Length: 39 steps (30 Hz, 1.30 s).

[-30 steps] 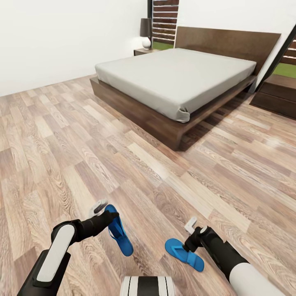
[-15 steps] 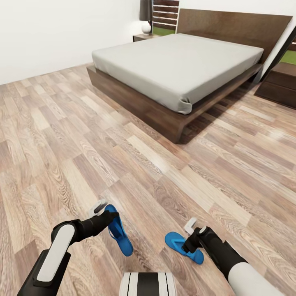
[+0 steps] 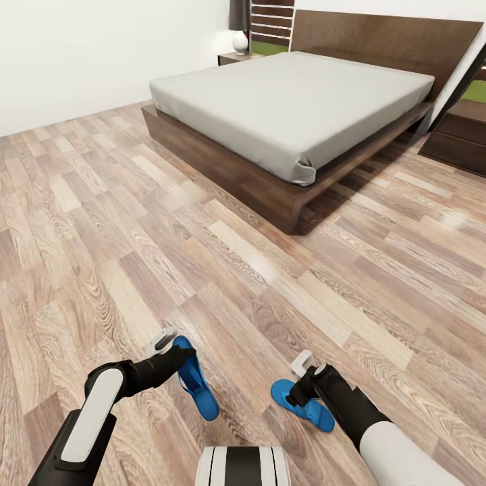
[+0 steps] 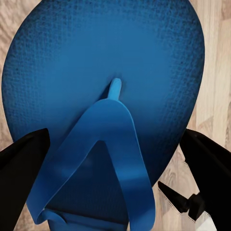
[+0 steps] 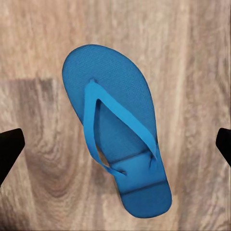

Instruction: In the bedroom, move the book from the bed onto either nightstand, and place the two sandals side by side next to the bed.

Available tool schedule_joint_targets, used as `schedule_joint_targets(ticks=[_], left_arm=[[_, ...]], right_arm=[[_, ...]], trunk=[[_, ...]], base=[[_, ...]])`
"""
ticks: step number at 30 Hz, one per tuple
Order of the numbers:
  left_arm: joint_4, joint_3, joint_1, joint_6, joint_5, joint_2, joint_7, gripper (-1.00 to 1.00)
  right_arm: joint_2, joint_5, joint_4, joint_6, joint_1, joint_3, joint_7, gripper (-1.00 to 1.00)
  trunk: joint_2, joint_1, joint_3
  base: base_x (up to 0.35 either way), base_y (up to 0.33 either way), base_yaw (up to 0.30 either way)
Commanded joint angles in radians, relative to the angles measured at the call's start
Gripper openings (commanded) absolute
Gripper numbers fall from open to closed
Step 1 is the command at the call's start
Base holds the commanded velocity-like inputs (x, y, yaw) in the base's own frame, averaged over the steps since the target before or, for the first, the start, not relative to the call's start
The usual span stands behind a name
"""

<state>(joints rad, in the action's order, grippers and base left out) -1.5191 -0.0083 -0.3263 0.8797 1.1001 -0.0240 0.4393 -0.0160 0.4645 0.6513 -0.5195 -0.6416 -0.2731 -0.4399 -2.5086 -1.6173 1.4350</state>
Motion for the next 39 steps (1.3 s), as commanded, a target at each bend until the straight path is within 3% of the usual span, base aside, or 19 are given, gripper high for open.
schedule_joint_targets(ticks=[1,16,39], left_arm=[[-0.001,-0.001,0.000,0.001,0.011,-0.001,0.010,-1.00],[-0.001,-0.004,0.000,0.001,0.010,0.000,0.010,-1.00],[-0.001,-0.005,-0.002,0.001,0.010,0.001,0.013,-1.00]], right_arm=[[0.001,0.011,0.002,-0.004,-0.005,-0.003,-0.007,1.00],[0.006,0.011,0.001,-0.006,-0.030,-0.003,-0.003,1.00],[0.012,0.011,-0.026,-0.007,-0.038,-0.003,-0.003,1.00]], trunk=[[0.000,0.000,0.001],[0.000,0.000,0.001],[-0.006,-0.010,0.090]], base=[[0.000,0.000,0.000],[0.000,0.000,0.000],[0.000,0.000,0.000]])
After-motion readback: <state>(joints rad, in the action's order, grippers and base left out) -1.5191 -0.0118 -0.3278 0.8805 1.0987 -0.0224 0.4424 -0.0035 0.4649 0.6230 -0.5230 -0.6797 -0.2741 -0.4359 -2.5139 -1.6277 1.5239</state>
